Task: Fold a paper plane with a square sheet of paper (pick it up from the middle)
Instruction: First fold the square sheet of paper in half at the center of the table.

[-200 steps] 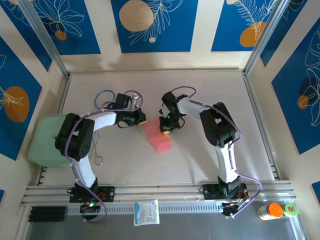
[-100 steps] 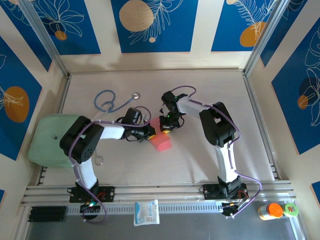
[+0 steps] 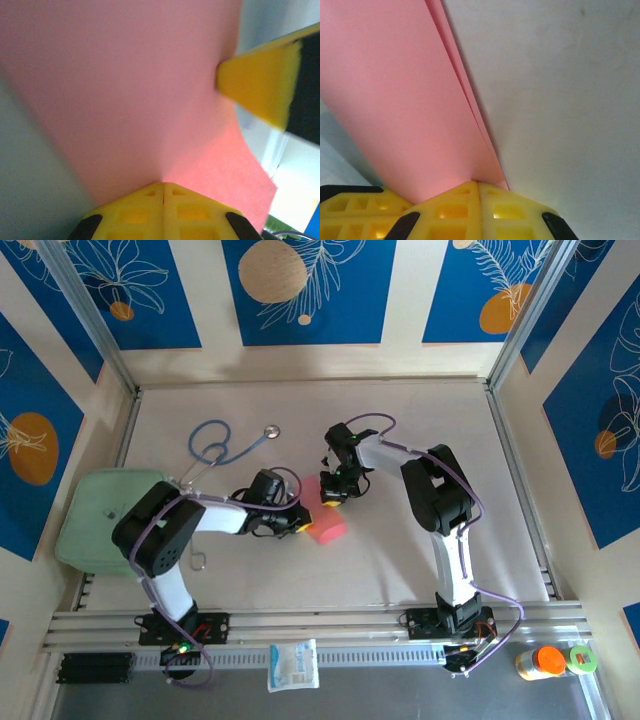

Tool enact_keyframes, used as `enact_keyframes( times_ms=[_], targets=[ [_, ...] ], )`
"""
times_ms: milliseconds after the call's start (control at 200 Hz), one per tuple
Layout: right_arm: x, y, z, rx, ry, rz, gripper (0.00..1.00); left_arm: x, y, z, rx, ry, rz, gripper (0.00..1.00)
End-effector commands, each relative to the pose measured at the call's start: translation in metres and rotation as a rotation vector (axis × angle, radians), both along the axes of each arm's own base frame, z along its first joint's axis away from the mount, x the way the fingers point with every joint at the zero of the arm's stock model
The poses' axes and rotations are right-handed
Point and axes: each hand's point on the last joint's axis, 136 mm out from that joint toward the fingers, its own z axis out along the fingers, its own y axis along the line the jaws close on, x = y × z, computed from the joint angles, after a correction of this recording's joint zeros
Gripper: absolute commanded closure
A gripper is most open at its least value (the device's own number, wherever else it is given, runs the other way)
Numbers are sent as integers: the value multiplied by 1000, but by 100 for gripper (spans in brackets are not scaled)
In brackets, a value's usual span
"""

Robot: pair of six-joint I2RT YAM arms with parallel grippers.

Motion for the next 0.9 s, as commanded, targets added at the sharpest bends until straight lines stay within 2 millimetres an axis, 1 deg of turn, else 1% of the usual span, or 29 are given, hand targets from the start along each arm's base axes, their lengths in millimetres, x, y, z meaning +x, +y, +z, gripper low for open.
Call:
enact_keyframes(
  times_ms=[0, 50, 80, 205, 265, 295, 340, 535, 755, 895],
  targets=[
    [-17, -72, -74, -331, 74, -60, 94, -29, 21, -9, 111, 62, -33, 94],
    [-17, -72, -75, -330, 74, -61, 94, -27, 22, 1, 118, 32, -35, 94],
    [-16, -72, -75, -329, 72, -64, 93, -22, 20, 11, 104, -2, -34, 94],
    [-17, -71, -75, -317, 75, -78, 94, 3, 4, 62, 2, -167, 0, 93],
    [-17, -72, -75, -311, 76, -96, 94, 10, -2, 75, -19, -209, 5, 93],
    [-17, -72, -75, -306, 78, -107, 94, 12, -5, 76, -22, -216, 3, 93],
    [-18, -73, -75, -308, 81, -126, 94, 13, -9, 72, -18, -208, -3, 93],
    [-25, -77, -77, -305, 100, -234, 94, 6, -15, 36, 9, -95, -21, 93],
    [-32, -80, -79, -302, 116, -269, 94, -1, -11, 17, 64, -39, -50, 93],
    [-34, -84, -80, -317, 118, -272, 94, -12, -5, 4, 86, 1, -72, 93]
  ],
)
